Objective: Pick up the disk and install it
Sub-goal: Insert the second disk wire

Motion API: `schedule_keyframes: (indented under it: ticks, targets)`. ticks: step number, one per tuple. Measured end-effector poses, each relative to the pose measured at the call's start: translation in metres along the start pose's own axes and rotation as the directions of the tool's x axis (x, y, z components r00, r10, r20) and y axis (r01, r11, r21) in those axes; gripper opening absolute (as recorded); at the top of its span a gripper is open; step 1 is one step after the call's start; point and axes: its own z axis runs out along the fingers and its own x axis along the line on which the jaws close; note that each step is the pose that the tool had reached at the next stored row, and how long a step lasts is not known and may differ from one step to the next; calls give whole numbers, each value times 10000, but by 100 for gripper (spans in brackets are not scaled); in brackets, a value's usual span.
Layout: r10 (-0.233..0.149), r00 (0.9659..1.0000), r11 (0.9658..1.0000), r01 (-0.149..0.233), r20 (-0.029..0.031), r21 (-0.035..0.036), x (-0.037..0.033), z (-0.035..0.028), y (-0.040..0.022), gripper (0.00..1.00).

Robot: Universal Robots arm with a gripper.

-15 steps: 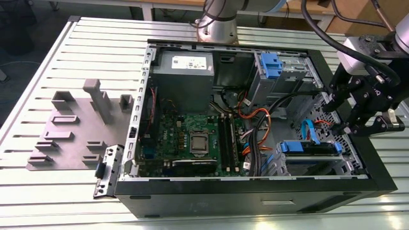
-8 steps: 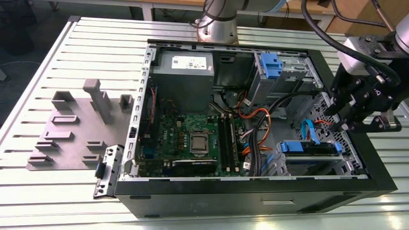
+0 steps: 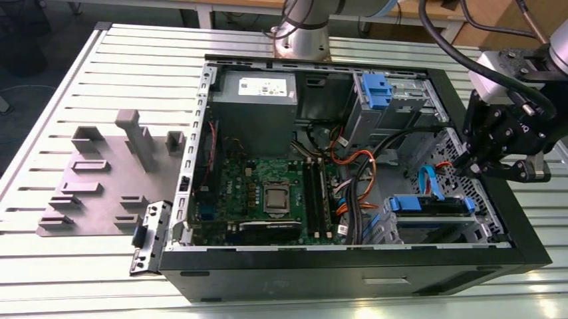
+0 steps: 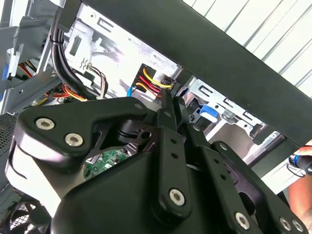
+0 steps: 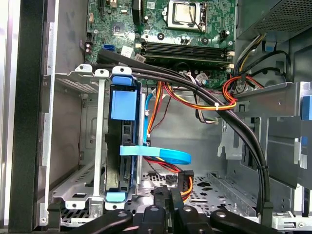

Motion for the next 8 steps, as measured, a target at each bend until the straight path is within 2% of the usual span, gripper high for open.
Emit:
schedule_keyframes:
  ticks: [8]
  targets:
    - [0, 10000, 10000, 0, 0, 0, 0, 0, -2, 16]
